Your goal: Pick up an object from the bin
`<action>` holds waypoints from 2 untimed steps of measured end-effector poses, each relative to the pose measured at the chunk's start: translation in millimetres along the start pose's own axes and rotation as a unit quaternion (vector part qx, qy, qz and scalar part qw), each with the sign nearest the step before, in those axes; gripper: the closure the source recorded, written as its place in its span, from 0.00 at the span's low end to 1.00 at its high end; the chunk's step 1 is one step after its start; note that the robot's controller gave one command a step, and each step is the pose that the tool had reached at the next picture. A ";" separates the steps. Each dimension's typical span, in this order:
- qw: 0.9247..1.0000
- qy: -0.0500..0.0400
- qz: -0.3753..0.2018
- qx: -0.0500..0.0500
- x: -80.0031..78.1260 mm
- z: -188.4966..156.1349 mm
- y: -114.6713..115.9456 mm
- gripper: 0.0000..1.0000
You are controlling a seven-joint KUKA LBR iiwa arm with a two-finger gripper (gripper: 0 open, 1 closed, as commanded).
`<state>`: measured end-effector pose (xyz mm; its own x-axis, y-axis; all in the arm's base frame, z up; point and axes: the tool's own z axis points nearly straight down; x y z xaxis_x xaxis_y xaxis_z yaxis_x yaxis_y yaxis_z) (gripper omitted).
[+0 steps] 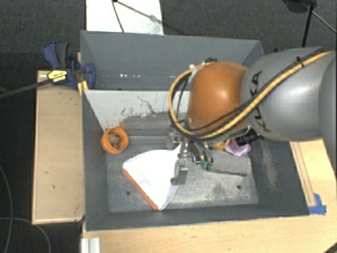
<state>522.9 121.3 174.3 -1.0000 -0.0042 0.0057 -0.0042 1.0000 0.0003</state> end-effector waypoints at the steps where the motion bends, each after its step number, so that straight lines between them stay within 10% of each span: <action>1: 1.000 -0.004 0.002 -0.001 -1.8 -4.5 -0.7 0.00; 2: 0.996 -0.006 -0.084 -0.001 -38.7 17.5 -32.4 0.00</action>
Offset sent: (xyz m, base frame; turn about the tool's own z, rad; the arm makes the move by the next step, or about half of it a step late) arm 0.0517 -0.0486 -0.0293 -0.2271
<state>561.7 89.1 156.6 -0.9851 -0.1716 -0.0069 -0.1716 0.9852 0.0014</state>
